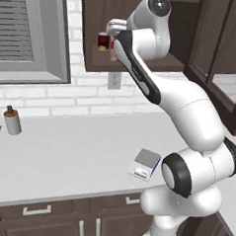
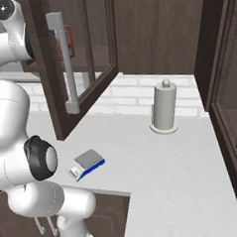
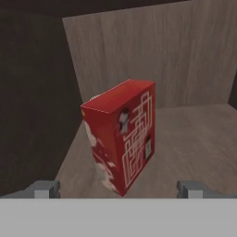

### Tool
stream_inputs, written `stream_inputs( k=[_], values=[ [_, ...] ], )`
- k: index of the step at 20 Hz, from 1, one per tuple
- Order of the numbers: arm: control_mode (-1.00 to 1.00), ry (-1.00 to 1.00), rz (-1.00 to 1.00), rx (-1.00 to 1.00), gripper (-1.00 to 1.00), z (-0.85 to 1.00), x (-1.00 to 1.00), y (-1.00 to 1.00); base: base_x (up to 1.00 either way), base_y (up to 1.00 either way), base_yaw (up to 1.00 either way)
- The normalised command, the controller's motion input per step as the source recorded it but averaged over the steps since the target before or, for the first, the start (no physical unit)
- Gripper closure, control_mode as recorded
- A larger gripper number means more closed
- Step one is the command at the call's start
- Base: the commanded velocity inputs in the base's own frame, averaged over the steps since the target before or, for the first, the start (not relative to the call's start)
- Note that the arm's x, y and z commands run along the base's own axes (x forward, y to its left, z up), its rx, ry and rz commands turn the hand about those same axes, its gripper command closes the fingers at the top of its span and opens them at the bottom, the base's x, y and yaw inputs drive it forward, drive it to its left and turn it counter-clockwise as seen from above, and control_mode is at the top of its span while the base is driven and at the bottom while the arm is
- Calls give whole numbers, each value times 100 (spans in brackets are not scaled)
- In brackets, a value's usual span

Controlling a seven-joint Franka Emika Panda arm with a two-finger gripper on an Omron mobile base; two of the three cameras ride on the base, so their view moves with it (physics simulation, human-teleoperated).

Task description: Pick the cereal and place it on the digital scale for weighing, and close the cabinet.

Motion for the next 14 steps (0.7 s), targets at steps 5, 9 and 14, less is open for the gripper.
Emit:
stream_inputs(
  k=[5,9,14],
  values=[
    [-100,0,0,-2,-100,0,0,3,0,0,0],
    [-100,0,0,-6,-100,0,14,26,0,0,0],
    [-100,1,0,-1,-100,0,18,5,0,0,0]
  ],
)
